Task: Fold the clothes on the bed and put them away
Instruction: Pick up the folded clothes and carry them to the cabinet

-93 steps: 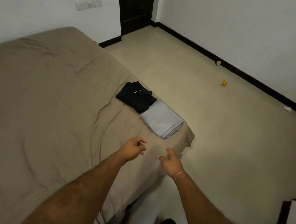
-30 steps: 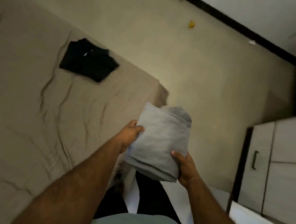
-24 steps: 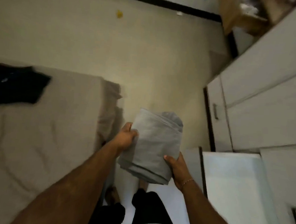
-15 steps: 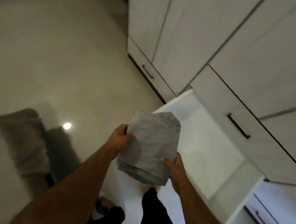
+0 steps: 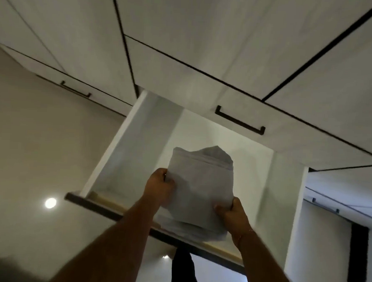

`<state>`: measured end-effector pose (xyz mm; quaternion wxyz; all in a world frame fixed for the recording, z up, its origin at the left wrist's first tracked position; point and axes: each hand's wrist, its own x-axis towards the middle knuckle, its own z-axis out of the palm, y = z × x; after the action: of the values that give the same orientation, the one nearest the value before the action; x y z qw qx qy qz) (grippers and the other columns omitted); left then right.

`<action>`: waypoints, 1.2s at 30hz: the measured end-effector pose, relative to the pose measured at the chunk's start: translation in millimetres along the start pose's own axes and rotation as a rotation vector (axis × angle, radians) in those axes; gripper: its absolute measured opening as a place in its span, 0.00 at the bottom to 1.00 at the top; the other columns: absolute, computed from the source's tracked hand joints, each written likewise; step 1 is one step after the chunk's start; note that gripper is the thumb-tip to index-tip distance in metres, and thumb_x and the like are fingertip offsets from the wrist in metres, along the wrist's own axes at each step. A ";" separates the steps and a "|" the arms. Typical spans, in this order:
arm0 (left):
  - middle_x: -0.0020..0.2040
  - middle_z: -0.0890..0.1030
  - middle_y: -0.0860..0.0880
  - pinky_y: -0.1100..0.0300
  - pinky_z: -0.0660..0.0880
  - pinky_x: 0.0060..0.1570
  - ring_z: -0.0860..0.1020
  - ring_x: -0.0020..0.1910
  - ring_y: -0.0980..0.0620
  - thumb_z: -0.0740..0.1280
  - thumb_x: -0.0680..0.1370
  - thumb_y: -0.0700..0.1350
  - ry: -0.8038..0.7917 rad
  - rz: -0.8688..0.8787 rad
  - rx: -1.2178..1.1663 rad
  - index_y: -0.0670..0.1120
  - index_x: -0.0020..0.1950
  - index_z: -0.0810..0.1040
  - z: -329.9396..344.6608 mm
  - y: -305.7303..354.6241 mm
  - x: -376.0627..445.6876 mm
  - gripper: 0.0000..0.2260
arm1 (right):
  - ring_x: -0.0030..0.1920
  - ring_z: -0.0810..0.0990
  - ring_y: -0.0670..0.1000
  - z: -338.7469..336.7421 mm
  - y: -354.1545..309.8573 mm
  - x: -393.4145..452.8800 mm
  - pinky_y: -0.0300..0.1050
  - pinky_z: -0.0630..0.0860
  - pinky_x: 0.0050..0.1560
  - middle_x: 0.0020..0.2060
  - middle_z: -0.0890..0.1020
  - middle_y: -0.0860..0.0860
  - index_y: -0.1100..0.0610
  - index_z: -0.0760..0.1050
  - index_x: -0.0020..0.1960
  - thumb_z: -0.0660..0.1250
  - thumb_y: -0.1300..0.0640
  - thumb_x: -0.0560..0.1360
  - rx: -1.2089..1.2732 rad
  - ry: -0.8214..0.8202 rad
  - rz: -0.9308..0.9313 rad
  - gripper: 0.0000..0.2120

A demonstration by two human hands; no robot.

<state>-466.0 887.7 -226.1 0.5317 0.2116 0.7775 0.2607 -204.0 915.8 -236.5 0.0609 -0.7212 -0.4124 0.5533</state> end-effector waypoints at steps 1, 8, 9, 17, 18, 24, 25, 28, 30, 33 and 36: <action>0.48 0.84 0.46 0.45 0.82 0.52 0.83 0.48 0.42 0.62 0.67 0.50 -0.018 0.007 0.017 0.45 0.56 0.81 12.7 -1.3 22.4 0.21 | 0.60 0.79 0.58 -0.3 5.3 17.7 0.61 0.78 0.63 0.62 0.79 0.56 0.56 0.70 0.67 0.78 0.52 0.71 0.008 0.015 0.009 0.29; 0.60 0.82 0.45 0.50 0.78 0.64 0.81 0.61 0.41 0.73 0.67 0.53 -0.050 -0.097 0.222 0.48 0.70 0.74 61.6 -23.1 126.7 0.31 | 0.68 0.77 0.58 -1.8 26.8 71.4 0.54 0.75 0.66 0.70 0.75 0.53 0.51 0.58 0.82 0.77 0.48 0.73 -0.464 0.284 -0.081 0.44; 0.60 0.82 0.45 0.52 0.78 0.62 0.81 0.60 0.41 0.74 0.65 0.54 -0.129 -0.071 0.313 0.48 0.68 0.75 59.7 -32.9 122.4 0.32 | 0.65 0.78 0.55 2.0 32.1 61.4 0.49 0.76 0.64 0.66 0.77 0.51 0.50 0.63 0.80 0.78 0.46 0.72 -0.439 0.121 -0.145 0.41; 0.73 0.70 0.55 0.48 0.67 0.71 0.69 0.70 0.50 0.79 0.64 0.68 -0.998 0.108 1.214 0.59 0.77 0.66 12.9 -68.5 35.0 0.46 | 0.66 0.72 0.57 63.8 54.6 -15.0 0.55 0.73 0.59 0.66 0.72 0.50 0.46 0.64 0.74 0.74 0.46 0.70 -1.227 -0.504 -0.433 0.36; 0.72 0.71 0.54 0.47 0.67 0.69 0.69 0.69 0.49 0.79 0.65 0.66 -0.991 0.224 1.318 0.58 0.77 0.65 11.2 -66.7 30.6 0.44 | 0.65 0.72 0.58 65.2 52.1 -14.5 0.55 0.73 0.58 0.65 0.73 0.50 0.47 0.65 0.73 0.73 0.49 0.71 -1.246 -0.478 -0.444 0.34; 0.56 0.76 0.50 0.44 0.66 0.59 0.72 0.57 0.46 0.69 0.67 0.67 -0.658 0.953 1.640 0.52 0.61 0.77 7.4 -41.2 31.8 0.28 | 0.60 0.74 0.58 58.4 38.1 -6.2 0.54 0.71 0.53 0.59 0.76 0.51 0.49 0.60 0.74 0.76 0.49 0.67 -1.293 -0.173 -0.433 0.41; 0.53 0.77 0.50 0.44 0.66 0.58 0.73 0.55 0.45 0.68 0.68 0.67 -0.511 1.013 1.621 0.51 0.57 0.79 3.7 -36.1 32.9 0.26 | 0.55 0.77 0.58 56.6 33.9 -0.7 0.52 0.71 0.47 0.54 0.78 0.51 0.50 0.62 0.71 0.76 0.50 0.66 -1.259 -0.076 -0.440 0.39; 0.46 0.81 0.51 0.47 0.67 0.54 0.78 0.48 0.46 0.63 0.75 0.69 -0.146 0.795 1.577 0.52 0.49 0.79 -0.6 -12.1 34.5 0.22 | 0.39 0.80 0.57 46.3 9.5 20.4 0.45 0.66 0.34 0.38 0.80 0.50 0.53 0.68 0.62 0.75 0.49 0.69 -1.135 0.204 -0.411 0.26; 0.44 0.83 0.52 0.51 0.71 0.52 0.81 0.44 0.48 0.61 0.78 0.70 0.006 0.562 1.458 0.53 0.48 0.79 11.9 13.4 42.2 0.22 | 0.37 0.82 0.57 38.7 -16.8 39.0 0.44 0.67 0.33 0.35 0.79 0.50 0.52 0.68 0.59 0.70 0.50 0.75 -1.064 0.327 -0.316 0.17; 0.44 0.85 0.51 0.52 0.77 0.52 0.83 0.48 0.48 0.65 0.79 0.65 0.227 0.500 1.175 0.51 0.49 0.83 33.8 44.3 70.7 0.19 | 0.42 0.82 0.61 31.4 -48.7 71.1 0.46 0.69 0.37 0.35 0.75 0.51 0.53 0.69 0.53 0.66 0.49 0.79 -0.793 0.458 -0.237 0.09; 0.59 0.84 0.49 0.47 0.75 0.65 0.79 0.63 0.46 0.66 0.80 0.59 0.238 0.583 0.966 0.50 0.63 0.82 45.0 62.7 109.0 0.18 | 0.58 0.79 0.61 31.9 -68.7 107.1 0.50 0.77 0.48 0.51 0.81 0.56 0.55 0.76 0.52 0.69 0.51 0.77 -0.642 0.368 -0.353 0.08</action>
<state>-458.2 1010.5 -278.1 0.1898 0.6052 0.7724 0.0338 -262.2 1019.8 -291.3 -0.0006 -0.7088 -0.6637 0.2391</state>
